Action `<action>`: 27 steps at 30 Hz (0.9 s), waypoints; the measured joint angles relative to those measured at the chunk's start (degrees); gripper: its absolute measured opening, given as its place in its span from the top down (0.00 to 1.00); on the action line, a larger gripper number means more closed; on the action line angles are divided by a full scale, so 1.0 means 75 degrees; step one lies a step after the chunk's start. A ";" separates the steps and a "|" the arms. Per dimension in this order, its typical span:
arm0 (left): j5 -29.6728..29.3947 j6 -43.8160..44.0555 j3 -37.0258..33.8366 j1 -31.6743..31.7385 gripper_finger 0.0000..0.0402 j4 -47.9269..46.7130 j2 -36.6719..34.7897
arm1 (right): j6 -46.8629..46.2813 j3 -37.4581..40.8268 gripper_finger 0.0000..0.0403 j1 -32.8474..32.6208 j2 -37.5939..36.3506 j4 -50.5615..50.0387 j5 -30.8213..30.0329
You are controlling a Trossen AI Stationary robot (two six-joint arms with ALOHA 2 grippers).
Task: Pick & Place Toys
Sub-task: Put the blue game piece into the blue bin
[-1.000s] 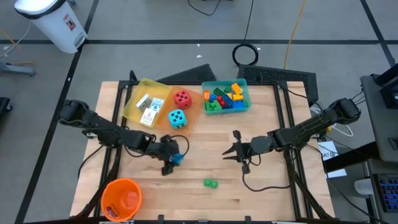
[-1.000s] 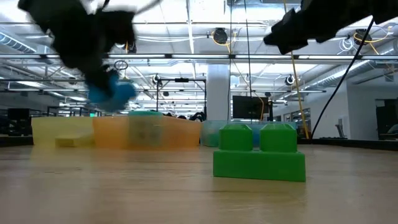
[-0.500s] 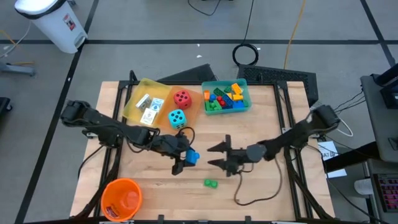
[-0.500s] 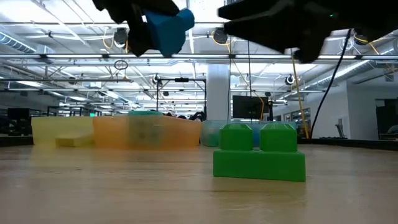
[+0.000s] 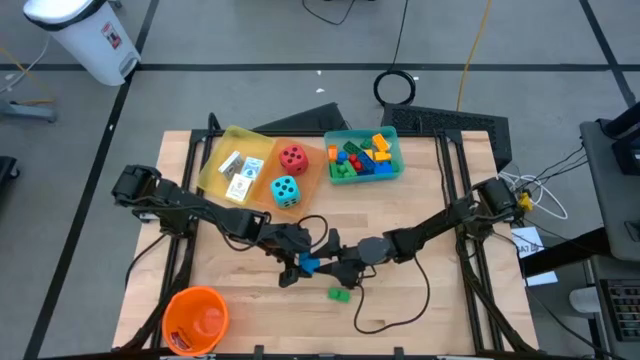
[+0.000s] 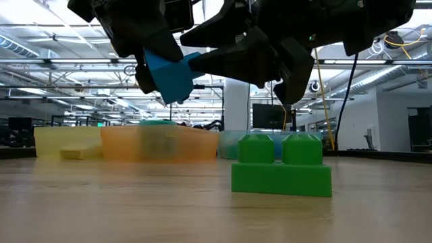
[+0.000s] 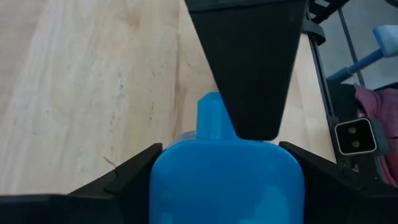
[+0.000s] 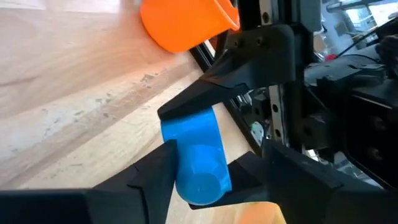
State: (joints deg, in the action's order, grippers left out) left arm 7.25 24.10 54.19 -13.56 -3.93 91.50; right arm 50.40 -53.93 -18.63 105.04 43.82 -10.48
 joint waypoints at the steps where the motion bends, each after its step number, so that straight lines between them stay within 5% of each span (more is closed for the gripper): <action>1: 0.0017 0.0003 0.0000 0.0000 0.27 -0.0003 0.0003 | 0.0004 -0.0005 0.45 0.0002 0.0011 -0.0002 0.0038; 13: 0.0058 0.0053 0.0023 0.0026 0.28 0.0023 -0.0055 | -0.2240 -0.0022 0.42 -0.0258 -0.0082 -0.1064 -0.0835; 20: 0.0238 0.0106 0.0020 0.0012 0.28 0.0261 -0.0063 | -0.1010 -0.0003 0.32 -0.0252 -0.0068 -0.0755 -0.0778; 27: 0.0229 0.0212 0.0021 0.0110 0.28 0.0536 -0.0063 | -0.0885 -0.0012 0.38 0.0070 -0.0021 -0.0277 0.0133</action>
State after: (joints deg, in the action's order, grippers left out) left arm 8.97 25.69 54.35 -12.74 0.09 91.02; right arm 43.76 -54.02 -18.10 104.88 41.74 -9.49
